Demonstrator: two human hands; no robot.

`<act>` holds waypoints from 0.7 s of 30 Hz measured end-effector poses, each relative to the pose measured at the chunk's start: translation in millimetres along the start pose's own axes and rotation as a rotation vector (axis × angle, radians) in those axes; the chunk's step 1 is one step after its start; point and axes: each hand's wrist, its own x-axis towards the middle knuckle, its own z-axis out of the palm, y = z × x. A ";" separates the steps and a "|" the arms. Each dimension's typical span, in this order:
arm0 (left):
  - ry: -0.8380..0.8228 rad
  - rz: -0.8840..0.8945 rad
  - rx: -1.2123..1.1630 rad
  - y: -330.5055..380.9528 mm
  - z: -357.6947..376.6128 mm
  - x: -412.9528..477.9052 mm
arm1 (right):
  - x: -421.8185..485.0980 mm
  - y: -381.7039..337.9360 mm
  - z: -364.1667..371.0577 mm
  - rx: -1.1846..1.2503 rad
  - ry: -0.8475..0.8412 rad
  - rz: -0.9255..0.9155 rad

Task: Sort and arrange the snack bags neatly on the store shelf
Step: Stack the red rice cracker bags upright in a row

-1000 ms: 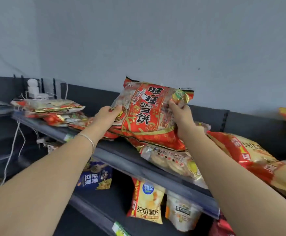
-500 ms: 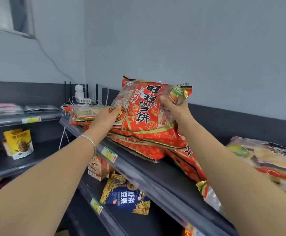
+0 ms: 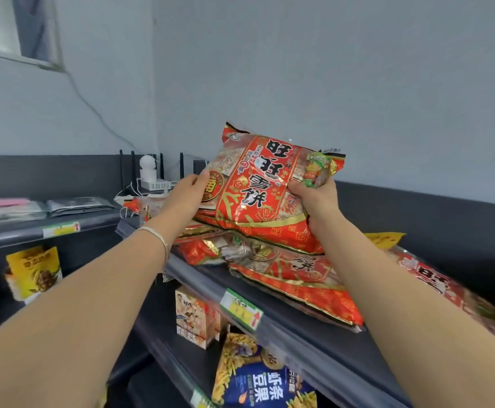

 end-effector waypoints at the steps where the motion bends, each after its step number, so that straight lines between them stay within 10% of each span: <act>1: -0.014 0.005 -0.004 -5.0 -5.7 10.4 | 2.4 1.8 11.3 0.006 0.028 -0.009; 12: -0.016 -0.222 0.086 -112.5 -28.2 93.5 | 17.0 21.0 77.5 0.042 0.441 -0.028; 21: -0.052 -0.557 -0.629 -130.1 -11.1 102.0 | 11.2 33.8 91.1 0.002 0.482 0.001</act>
